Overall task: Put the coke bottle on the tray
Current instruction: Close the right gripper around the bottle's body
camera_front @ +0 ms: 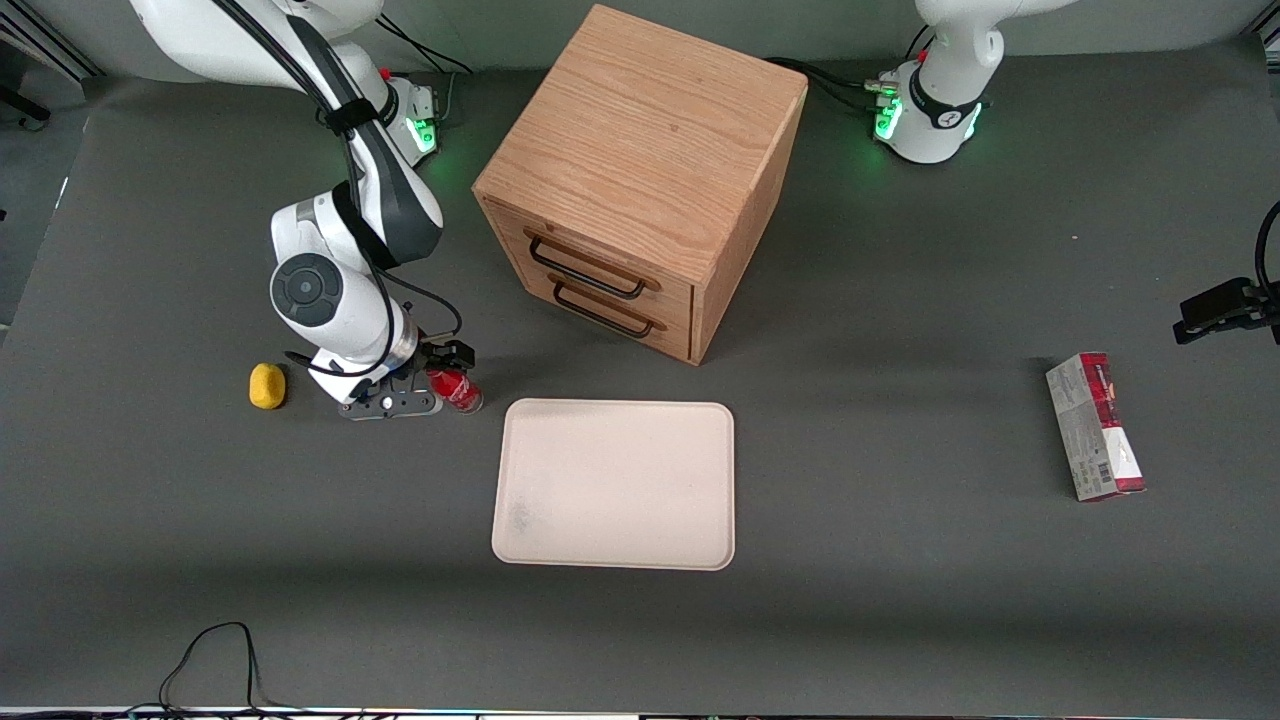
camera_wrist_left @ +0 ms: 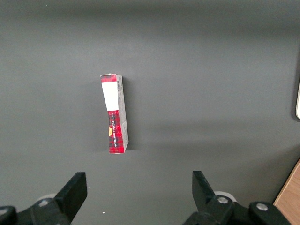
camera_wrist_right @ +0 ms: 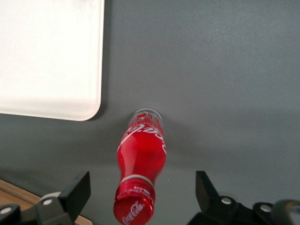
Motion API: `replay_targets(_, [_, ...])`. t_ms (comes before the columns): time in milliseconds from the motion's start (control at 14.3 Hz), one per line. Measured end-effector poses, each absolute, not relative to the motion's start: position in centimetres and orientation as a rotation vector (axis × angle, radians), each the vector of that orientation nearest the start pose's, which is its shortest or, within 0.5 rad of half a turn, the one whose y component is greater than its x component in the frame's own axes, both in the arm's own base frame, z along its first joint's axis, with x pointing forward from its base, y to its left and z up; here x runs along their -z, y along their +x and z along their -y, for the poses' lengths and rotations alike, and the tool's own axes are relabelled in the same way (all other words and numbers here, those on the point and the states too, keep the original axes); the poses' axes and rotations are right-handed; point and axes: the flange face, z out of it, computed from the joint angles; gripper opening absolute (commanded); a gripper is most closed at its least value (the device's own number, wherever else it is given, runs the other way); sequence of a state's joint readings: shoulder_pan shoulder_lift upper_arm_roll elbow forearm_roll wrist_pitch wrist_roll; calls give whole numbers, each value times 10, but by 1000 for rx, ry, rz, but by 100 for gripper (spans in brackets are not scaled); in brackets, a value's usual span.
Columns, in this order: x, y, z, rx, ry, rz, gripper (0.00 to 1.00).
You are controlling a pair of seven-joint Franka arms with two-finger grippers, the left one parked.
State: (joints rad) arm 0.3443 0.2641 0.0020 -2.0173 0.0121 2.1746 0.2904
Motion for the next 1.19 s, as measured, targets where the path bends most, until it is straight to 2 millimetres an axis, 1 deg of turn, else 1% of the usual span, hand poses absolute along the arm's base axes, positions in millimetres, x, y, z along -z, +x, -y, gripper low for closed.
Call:
replay_targets(70, [-313, 548, -198, -166, -3160, 77, 58])
replay_targets(140, [-313, 549, -199, -165, -3160, 77, 46])
replay_targets(280, [-314, 549, -199, -163, -3160, 77, 24])
replay_targets(349, [-314, 549, -199, -161, -3159, 77, 12])
replay_targets(419, [-315, 549, -199, -160, -3159, 77, 2])
replay_targets(489, [-315, 550, -199, -158, -3158, 75, 0])
replay_targets(699, [-319, 552, -200, -149, -3156, 75, 0])
replay_targets(769, [-325, 554, -201, -156, -3157, 76, 0])
replay_targets(839, [-336, 558, -202, -179, -3160, 76, 0])
replay_targets(978, [-372, 567, -205, -231, -3167, 77, 0])
replay_targets(1188, [-445, 579, -207, -240, -3168, 74, 0])
